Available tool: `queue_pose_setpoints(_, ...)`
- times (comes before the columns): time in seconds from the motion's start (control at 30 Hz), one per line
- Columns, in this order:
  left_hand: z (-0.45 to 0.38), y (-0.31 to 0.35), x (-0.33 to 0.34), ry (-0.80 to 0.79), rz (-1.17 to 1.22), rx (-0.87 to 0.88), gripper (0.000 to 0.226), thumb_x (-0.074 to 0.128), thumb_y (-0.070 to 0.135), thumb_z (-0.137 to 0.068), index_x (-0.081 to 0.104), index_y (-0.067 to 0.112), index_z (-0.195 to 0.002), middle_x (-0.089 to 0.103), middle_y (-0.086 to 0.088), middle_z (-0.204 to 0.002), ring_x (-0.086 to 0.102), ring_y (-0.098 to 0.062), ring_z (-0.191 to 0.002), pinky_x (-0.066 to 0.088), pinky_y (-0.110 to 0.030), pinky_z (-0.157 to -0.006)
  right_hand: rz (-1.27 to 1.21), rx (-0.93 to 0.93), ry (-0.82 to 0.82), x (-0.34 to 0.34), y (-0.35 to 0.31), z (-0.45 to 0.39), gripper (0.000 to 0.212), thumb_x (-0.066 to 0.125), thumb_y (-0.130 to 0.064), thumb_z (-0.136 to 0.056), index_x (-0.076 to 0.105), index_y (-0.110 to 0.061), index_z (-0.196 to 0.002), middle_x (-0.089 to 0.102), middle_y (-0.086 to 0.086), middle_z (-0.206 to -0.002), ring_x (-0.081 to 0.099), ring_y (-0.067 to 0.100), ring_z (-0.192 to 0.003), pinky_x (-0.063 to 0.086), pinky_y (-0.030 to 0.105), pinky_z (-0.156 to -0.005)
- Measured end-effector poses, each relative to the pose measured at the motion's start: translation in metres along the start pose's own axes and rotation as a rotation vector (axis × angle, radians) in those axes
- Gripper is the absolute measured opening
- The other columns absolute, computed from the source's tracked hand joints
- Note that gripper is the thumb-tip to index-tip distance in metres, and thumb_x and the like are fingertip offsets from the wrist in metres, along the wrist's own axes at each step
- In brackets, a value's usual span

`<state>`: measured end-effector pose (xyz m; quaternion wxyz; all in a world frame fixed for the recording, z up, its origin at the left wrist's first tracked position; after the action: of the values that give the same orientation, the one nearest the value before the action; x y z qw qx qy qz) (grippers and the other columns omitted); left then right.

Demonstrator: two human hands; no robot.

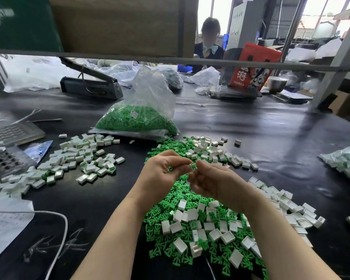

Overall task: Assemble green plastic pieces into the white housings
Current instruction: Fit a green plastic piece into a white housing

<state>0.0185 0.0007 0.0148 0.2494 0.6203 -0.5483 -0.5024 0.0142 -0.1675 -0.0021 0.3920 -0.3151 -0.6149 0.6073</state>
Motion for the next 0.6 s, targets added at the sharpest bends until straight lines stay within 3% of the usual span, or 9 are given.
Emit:
queue_pose_setpoints(0.13, -0.001, 0.006, 0.004, -0.002, 0.082, -0.012, 0.010, 0.073, 0.013, -0.084, 0.077, 0.016, -0.093, 0.057, 0.003, -0.087, 0.058, -0.007, -0.084, 0.049, -0.024, -0.079, -0.267, 0.003, -0.131, 0.007, 0.001, -0.003, 0.038, 0.048, -0.044, -0.091, 0.059, -0.008, -0.098, 0.057, 0.008, -0.078, 0.052, 0.015, -0.072, 0.043, 0.024, -0.069)
queue_pose_setpoints(0.3, -0.001, 0.009, 0.004, -0.007, 0.090, 0.002, 0.011, 0.072, 0.011, -0.084, 0.077, 0.019, -0.089, 0.053, 0.003, -0.088, 0.055, -0.007, -0.086, 0.045, -0.019, -0.077, -0.419, -0.051, -0.105, 0.011, 0.004, -0.004, 0.030, 0.059, -0.037, -0.084, 0.070, -0.011, -0.094, 0.061, 0.004, -0.080, 0.057, 0.013, -0.075, 0.048, 0.024, -0.078)
queue_pose_setpoints(0.6, 0.000, 0.012, 0.002, -0.029, 0.036, 0.052, 0.022, 0.071, 0.004, -0.084, 0.076, 0.024, -0.090, 0.054, 0.005, -0.088, 0.056, -0.005, -0.084, 0.045, -0.017, -0.074, -0.380, -0.075, -0.045, 0.013, 0.007, -0.007, 0.038, 0.061, -0.033, -0.082, 0.062, -0.003, -0.106, 0.057, 0.002, -0.076, 0.050, 0.010, -0.065, 0.044, 0.018, -0.063)
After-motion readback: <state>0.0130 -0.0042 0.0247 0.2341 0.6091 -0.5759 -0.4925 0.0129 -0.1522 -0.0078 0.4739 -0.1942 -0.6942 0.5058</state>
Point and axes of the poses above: each hand's wrist, its own z-axis away from the middle knuckle, its own x-axis out of the palm, y = z × x, the point moved 2 cm from there along -z, towards the middle knuckle
